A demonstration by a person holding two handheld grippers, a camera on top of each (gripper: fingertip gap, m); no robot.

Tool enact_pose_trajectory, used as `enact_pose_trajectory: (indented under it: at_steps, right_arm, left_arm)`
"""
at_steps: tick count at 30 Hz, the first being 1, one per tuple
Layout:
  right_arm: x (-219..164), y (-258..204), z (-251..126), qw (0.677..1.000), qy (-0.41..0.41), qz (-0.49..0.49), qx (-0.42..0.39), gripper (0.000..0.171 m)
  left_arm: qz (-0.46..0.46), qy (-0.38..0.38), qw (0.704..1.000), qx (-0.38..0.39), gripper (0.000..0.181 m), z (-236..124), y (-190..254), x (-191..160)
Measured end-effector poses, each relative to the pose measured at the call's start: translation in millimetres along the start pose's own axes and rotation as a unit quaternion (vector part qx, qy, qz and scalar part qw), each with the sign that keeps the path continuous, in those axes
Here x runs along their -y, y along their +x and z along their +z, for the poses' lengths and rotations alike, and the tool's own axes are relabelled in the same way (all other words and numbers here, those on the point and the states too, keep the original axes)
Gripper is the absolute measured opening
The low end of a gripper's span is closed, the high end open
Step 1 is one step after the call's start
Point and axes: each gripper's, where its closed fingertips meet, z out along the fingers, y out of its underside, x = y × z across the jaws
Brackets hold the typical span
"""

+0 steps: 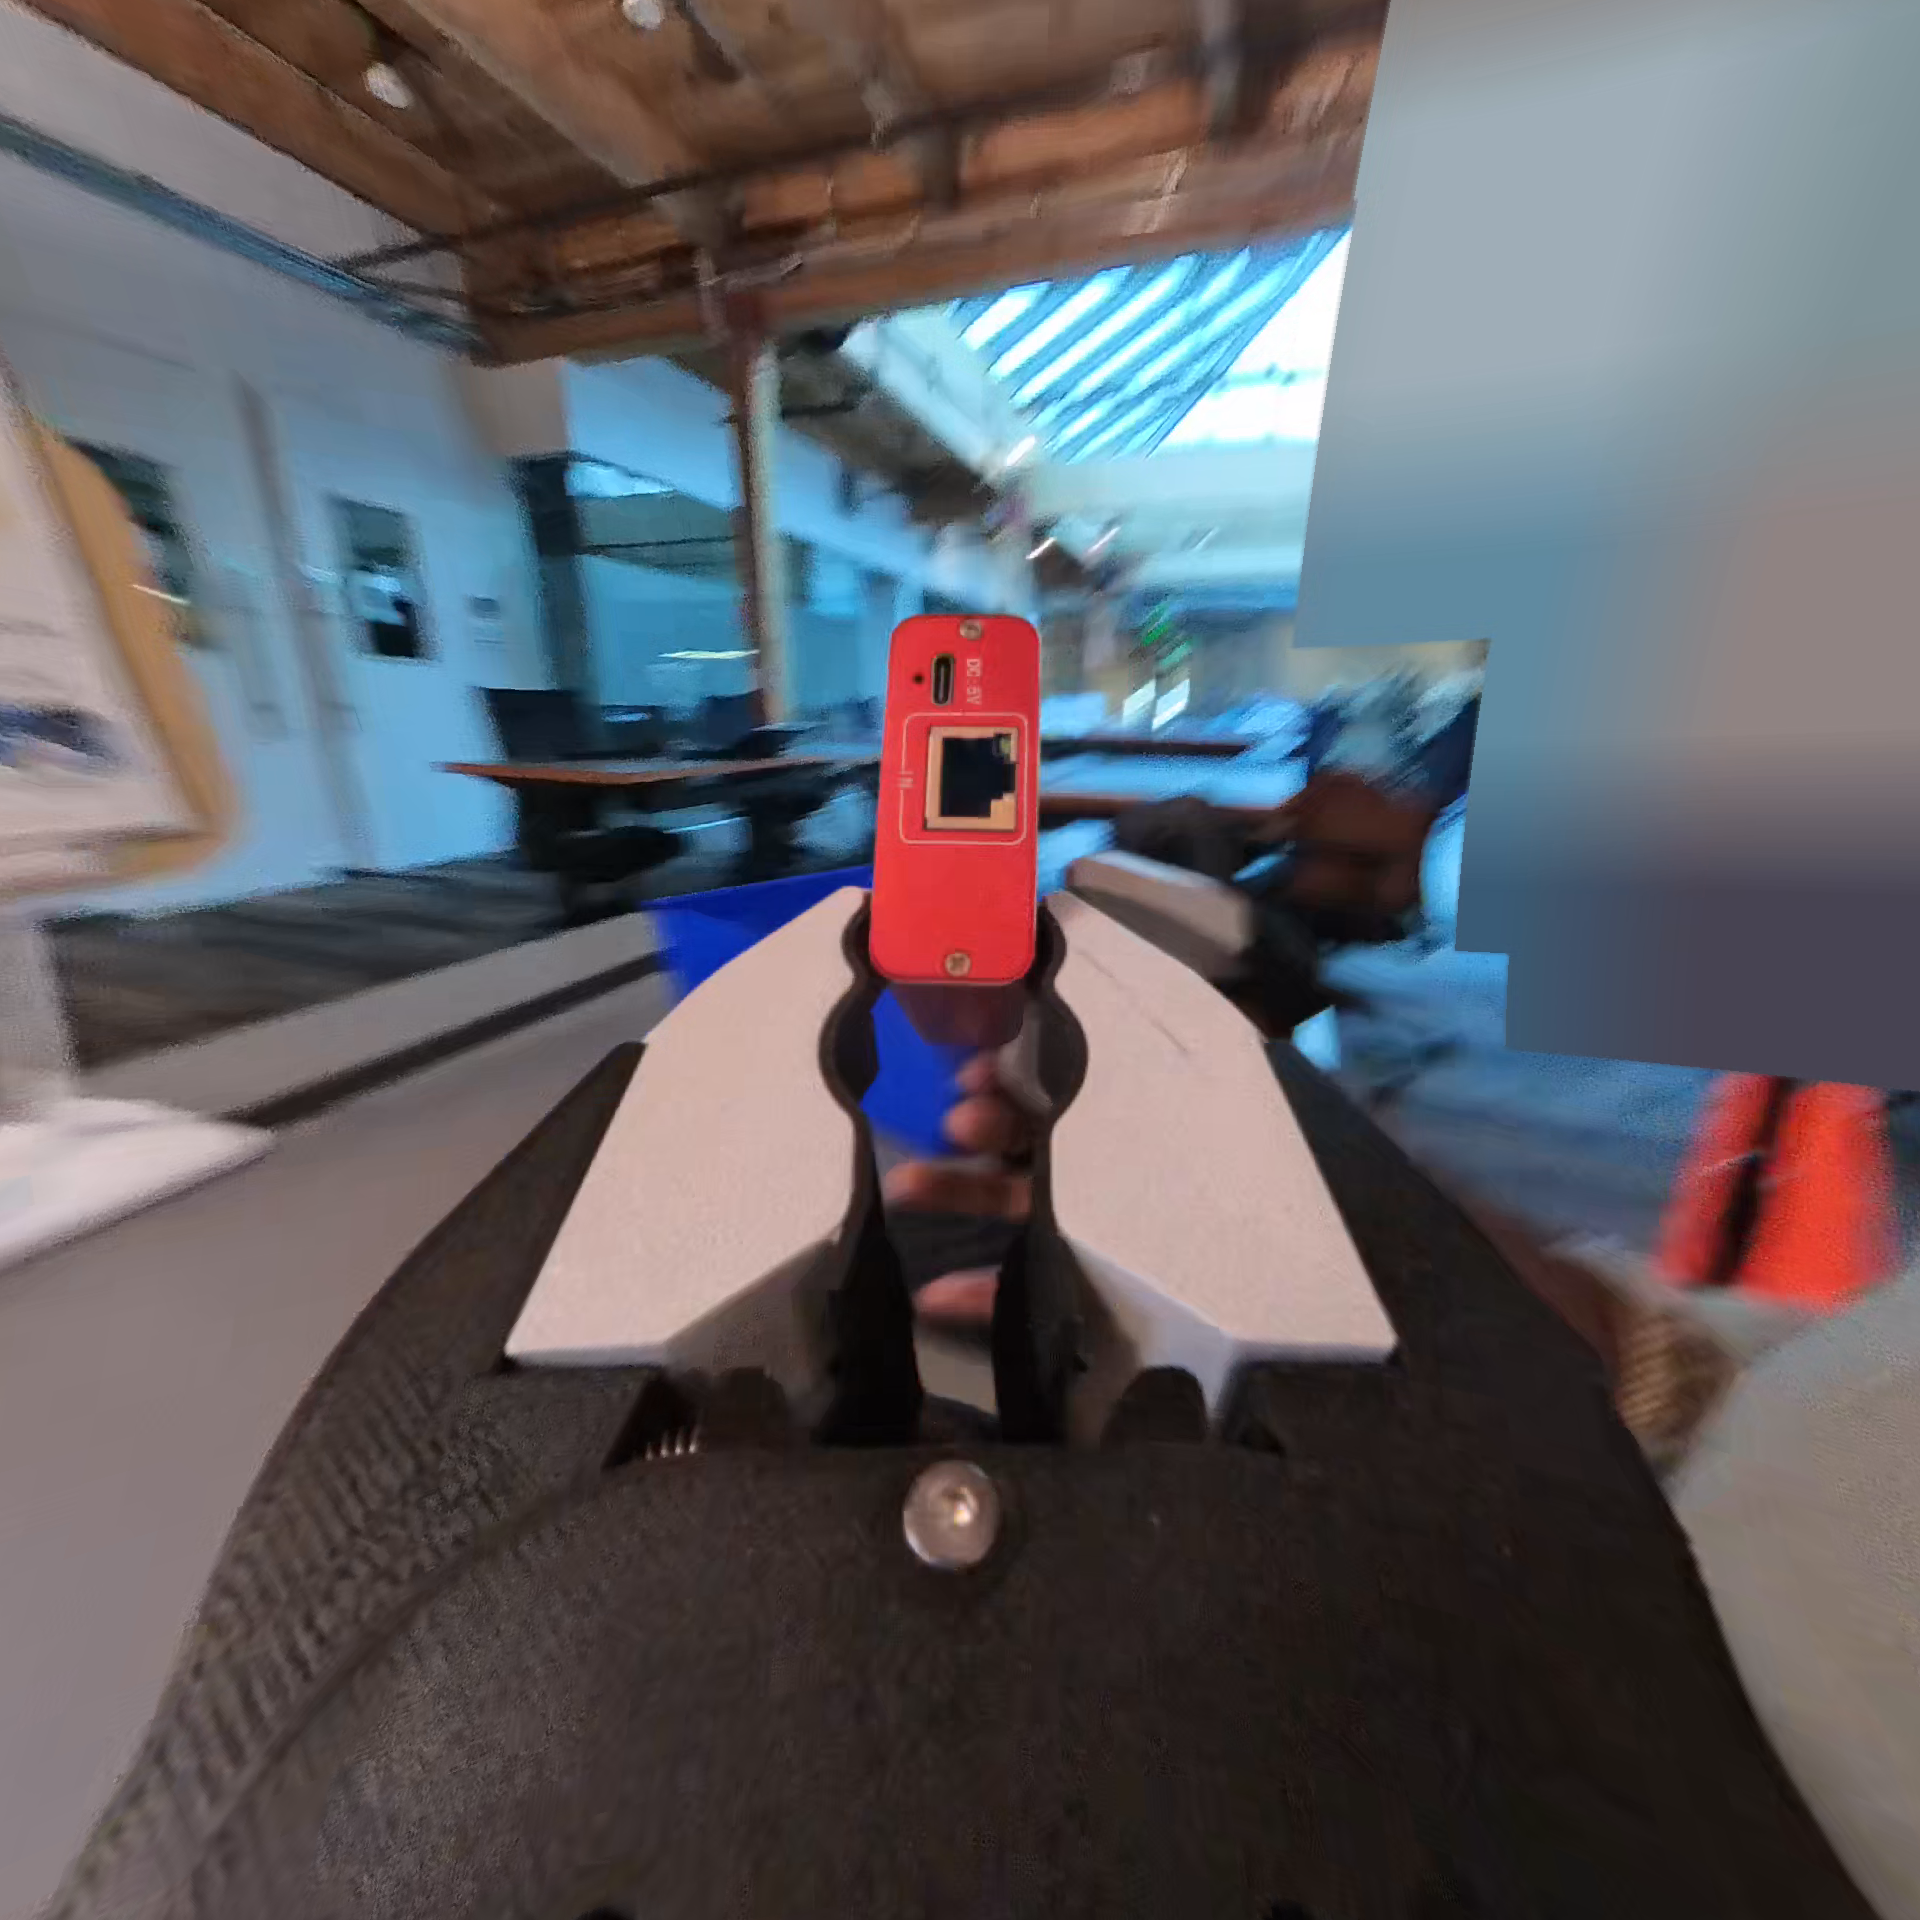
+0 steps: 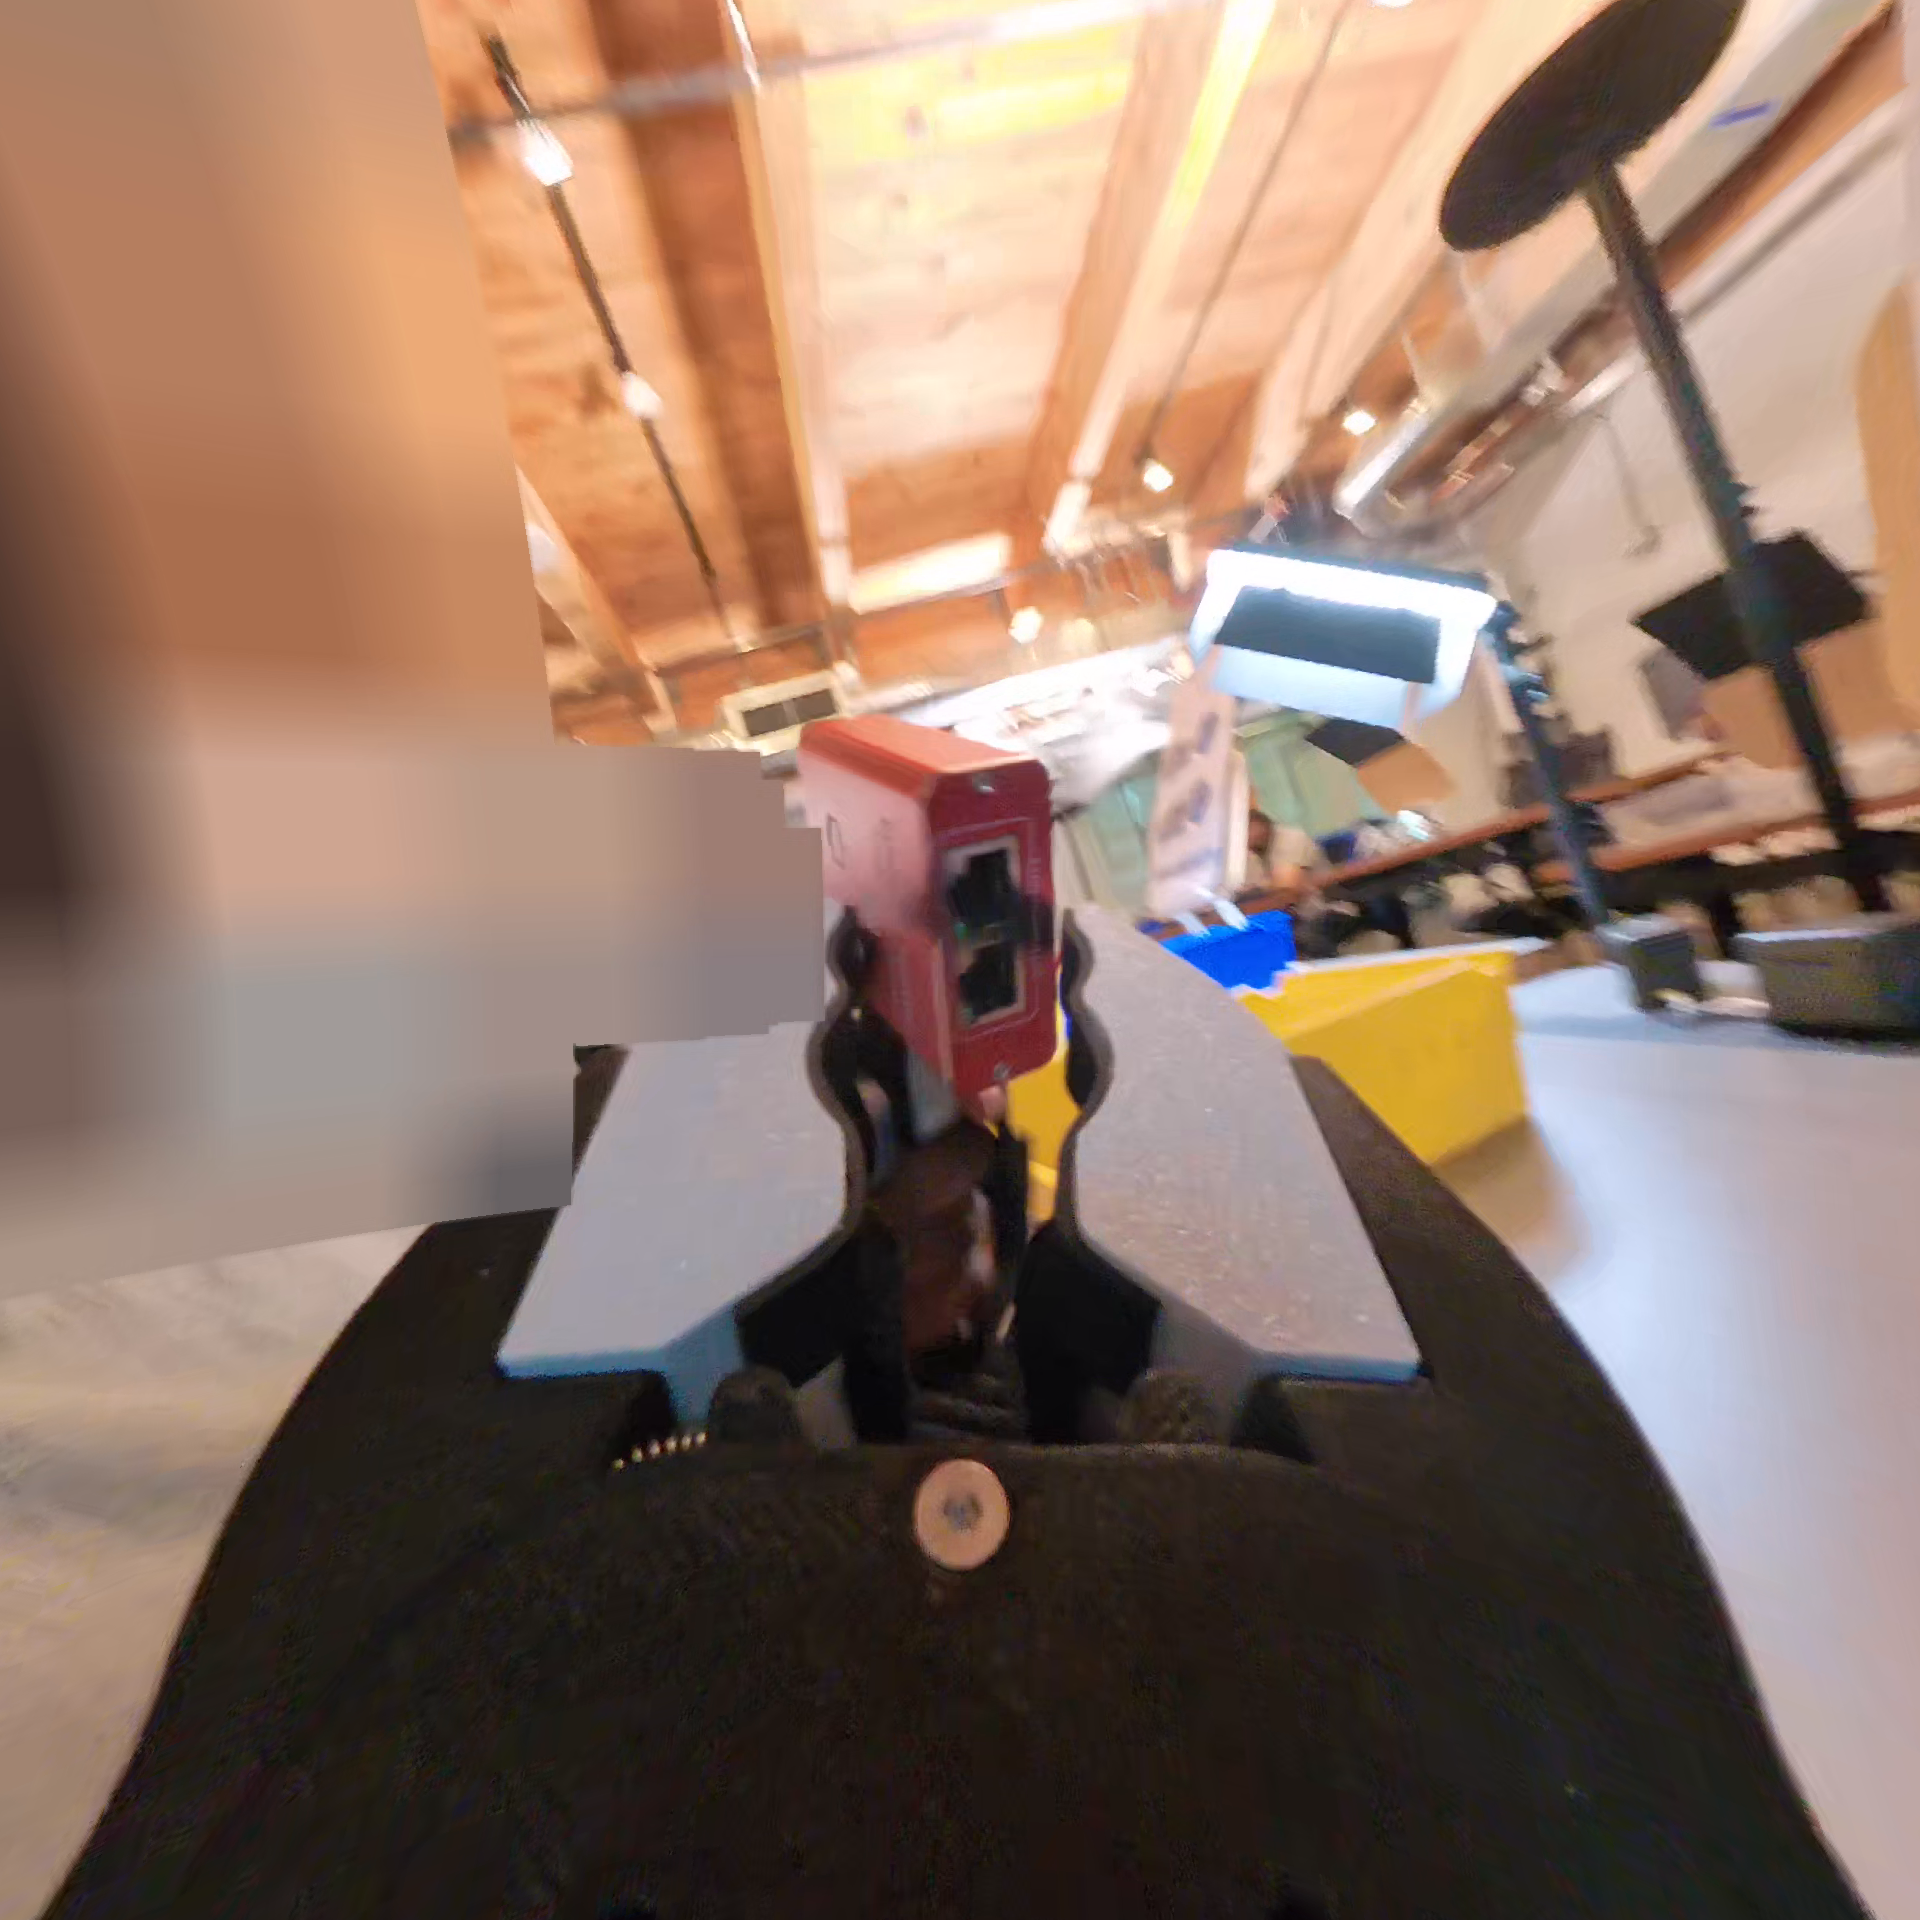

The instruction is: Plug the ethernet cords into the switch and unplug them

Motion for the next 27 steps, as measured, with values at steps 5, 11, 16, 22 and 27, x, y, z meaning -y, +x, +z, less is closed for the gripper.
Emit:
enact_pose_trajectory:
  at_steps: [5,11,16,22,27]
  right_arm:
    - [-13.5,-0.3,-9.6,0.946,-0.14,-0.291,-0.036,0.072]
    - [-86.3,-14.0,-27.4,0.817,-0.402,-0.41,0.047,0.064]
    - [-86.4,-12.6,-12.8,0.838,-0.359,-0.409,0.035,0.028]
    - [1.5,10.1,-5.0,0.958,-0.071,-0.249,-0.124,0.027]
    - [13.6,21.7,-9.5,0.98,0.062,-0.085,-0.168,0.027]
  left_arm:
    - [0.207,-0.213,0.95,-0.094,0.027,-29.9,7.4,-37.1]
    - [0.228,-0.289,0.916,-0.158,0.027,-51.4,14.7,-65.6]
    - [0.239,-0.277,0.917,-0.163,0.028,-49.6,16.6,-62.9]
    - [0.162,-0.023,0.986,0.023,0.069,-18.0,-15.4,-2.4]
    - [0.247,-0.069,0.959,0.124,0.09,15.8,-8.3,-35.2]
